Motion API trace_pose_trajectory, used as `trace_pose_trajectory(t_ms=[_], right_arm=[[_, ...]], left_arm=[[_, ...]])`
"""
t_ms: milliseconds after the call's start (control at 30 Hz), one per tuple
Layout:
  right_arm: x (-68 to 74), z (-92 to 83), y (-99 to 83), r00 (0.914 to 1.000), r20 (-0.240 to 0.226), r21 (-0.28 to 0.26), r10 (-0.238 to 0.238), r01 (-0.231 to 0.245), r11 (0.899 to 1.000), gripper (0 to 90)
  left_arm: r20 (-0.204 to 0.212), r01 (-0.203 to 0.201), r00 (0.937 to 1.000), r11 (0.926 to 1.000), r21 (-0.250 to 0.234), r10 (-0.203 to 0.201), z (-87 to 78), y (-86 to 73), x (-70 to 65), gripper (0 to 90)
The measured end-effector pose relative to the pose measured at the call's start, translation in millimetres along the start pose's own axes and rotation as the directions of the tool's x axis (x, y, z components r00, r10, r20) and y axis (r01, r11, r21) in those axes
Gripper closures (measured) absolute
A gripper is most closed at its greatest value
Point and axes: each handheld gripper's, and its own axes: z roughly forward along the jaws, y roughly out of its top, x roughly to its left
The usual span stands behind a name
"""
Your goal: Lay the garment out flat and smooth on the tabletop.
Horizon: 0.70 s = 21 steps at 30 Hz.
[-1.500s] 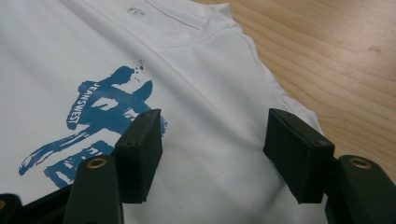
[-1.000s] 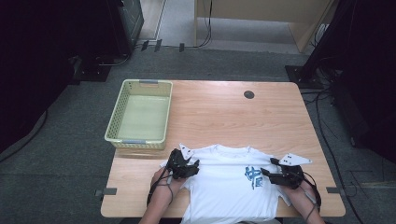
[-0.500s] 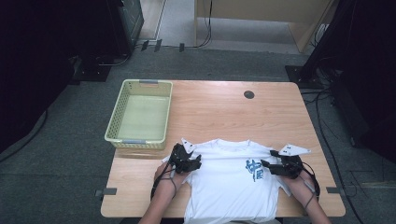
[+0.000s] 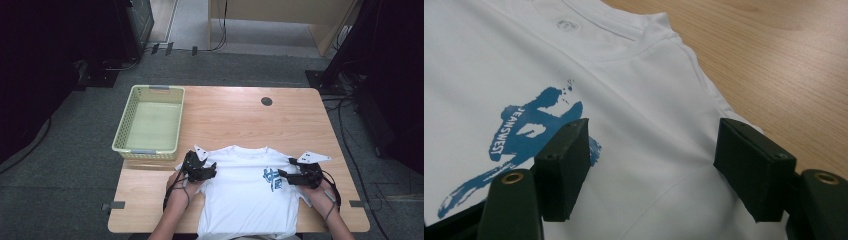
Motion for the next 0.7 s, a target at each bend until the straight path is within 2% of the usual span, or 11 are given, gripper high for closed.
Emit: trace_pose_trajectory(t_ms=[333,700], right_arm=[[6.2,-15.7,-6.1,0.9997,0.007,-0.007,0.022,-0.022,1.0,27.1],[9.4,-33.2,-20.7,0.9985,0.032,-0.001,0.044,-0.044,0.999,24.3]], left_arm=[[0.002,-0.035,0.9994,0.9994,-0.004,0.035,-14.1,-4.2,-6.6,31.8],[0.012,-0.014,0.9998,0.9997,0.021,0.013,-27.2,-18.9,-3.2,32.2]])
